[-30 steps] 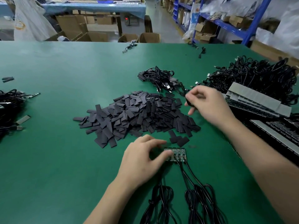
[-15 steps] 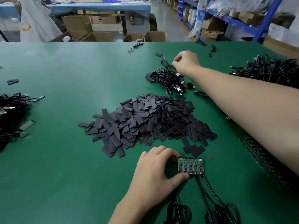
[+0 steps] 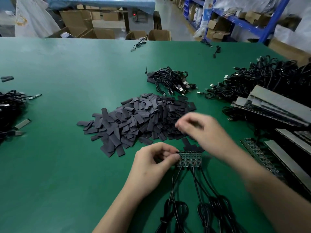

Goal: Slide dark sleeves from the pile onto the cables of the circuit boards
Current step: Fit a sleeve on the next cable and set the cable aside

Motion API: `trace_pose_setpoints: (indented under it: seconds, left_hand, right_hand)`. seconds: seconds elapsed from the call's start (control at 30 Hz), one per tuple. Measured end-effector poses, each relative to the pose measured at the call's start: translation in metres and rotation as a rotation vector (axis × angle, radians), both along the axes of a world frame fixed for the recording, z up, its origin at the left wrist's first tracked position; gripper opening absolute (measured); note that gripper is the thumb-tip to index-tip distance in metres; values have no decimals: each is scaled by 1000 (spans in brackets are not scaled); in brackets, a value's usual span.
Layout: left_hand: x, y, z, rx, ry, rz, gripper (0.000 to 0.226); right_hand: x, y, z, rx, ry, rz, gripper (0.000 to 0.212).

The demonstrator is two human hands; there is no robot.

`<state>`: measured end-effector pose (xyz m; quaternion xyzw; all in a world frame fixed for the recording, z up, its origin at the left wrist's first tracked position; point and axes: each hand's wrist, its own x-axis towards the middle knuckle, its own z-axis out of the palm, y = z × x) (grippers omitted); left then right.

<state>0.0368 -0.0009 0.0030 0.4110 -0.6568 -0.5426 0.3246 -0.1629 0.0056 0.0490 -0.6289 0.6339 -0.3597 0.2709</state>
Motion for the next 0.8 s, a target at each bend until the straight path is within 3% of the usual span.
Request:
trace_pose_setpoints:
  seconds: [0.1, 0.2, 0.27, 0.63, 0.8]
  left_hand:
    - [0, 1, 4, 49, 81, 26, 5]
    - [0, 2, 5, 81, 160, 62, 6]
    - [0, 3, 5, 91, 183, 55, 15]
    - [1, 2, 4, 6, 67, -33, 15]
    - [0, 2, 4, 53, 136, -58, 19]
  right_hand:
    - [3, 47, -24, 100, -143, 13, 26]
    - [7, 59, -37, 144, -287, 24, 9]
    - [10, 61, -40, 110, -373, 5, 13]
    - [16, 63, -48, 88, -583, -58, 9]
    - [16, 61, -48, 77, -626, -17, 10]
